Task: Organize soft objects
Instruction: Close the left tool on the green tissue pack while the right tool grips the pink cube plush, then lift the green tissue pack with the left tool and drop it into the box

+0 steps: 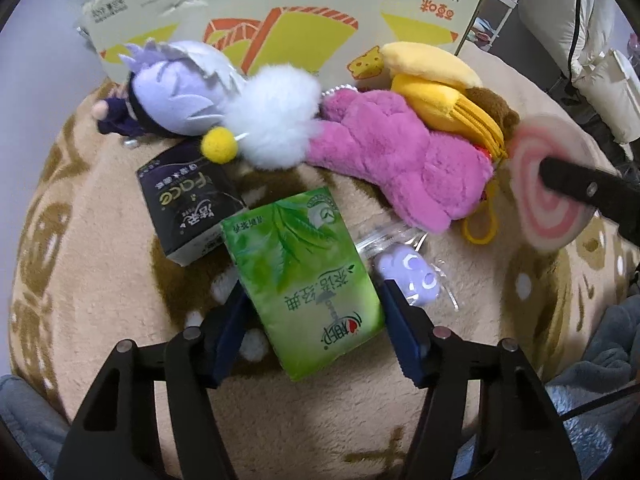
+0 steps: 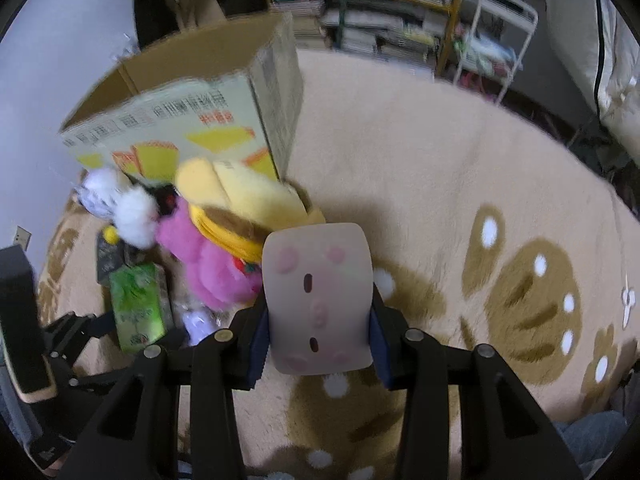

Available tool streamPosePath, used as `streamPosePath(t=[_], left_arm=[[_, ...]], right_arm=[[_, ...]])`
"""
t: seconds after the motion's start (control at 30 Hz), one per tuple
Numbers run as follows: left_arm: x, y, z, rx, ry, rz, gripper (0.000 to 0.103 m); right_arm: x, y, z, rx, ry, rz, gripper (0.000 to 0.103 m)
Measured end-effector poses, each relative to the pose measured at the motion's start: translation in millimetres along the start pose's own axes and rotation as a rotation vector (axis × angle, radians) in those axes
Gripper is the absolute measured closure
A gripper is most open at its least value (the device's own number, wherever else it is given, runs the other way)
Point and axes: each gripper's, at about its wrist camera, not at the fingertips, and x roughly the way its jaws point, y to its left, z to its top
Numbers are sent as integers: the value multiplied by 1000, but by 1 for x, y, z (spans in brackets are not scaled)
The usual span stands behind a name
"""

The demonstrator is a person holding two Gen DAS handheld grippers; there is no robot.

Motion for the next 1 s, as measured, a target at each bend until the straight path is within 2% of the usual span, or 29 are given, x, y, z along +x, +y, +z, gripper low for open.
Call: streamPosePath(t=[0.13,0.43,0.53,0.63,0.8,1.0], left_arm=[[-11,-5,-1,4,-34,7,39],[-59,-4,-11,27,-196,64,39],[-77,-3,-13,21,-263,50,39],[-102,8,-10,17,-350,54,39],[-126,22,-4,32,-478,116,39],[-151,33,5,11,-617,162,39]], right_arm=[[-10,2,1,-7,-46,18,58],[-35,2,-2,-2,-153,61,58],[-45,0,-2,9,-195,68,58],[-62,0,-2,6,-288,69,58],[-86,5,-3,-20,-416,59,58],[-105,11,-2,-33,-506,46,58]])
